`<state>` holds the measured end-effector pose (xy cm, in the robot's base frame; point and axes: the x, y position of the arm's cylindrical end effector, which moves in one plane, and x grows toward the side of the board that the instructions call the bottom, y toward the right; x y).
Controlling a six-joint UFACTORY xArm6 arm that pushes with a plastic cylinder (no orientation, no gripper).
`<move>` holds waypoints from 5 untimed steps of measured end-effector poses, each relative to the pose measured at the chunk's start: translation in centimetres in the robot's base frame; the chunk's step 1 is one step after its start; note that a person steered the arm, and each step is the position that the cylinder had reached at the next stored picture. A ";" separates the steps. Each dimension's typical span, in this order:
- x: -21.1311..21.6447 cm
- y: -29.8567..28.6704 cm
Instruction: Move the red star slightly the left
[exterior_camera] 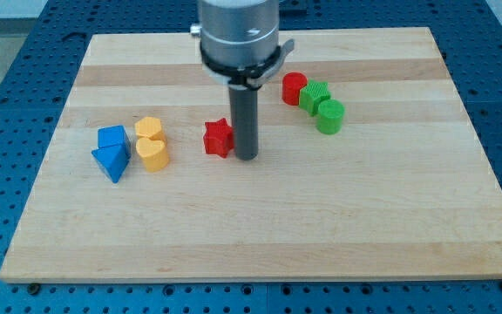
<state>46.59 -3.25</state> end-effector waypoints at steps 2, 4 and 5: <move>0.3 -5.7; 0.8 1.3; -2.1 3.4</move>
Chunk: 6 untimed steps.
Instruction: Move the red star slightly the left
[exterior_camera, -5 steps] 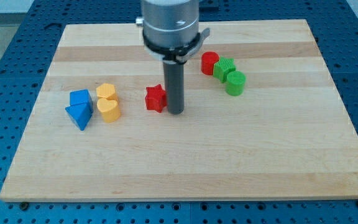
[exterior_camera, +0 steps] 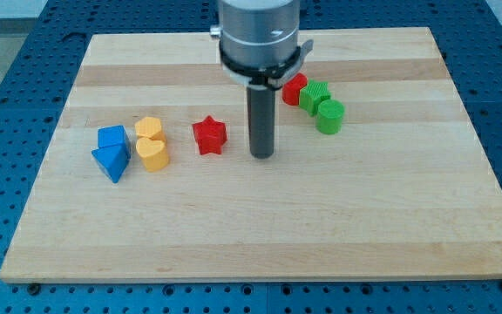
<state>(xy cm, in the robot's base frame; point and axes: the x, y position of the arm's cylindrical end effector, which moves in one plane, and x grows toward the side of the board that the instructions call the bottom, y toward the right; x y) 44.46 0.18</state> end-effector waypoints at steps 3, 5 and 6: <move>-2.6 -4.1; -2.6 -7.2; -2.6 -7.6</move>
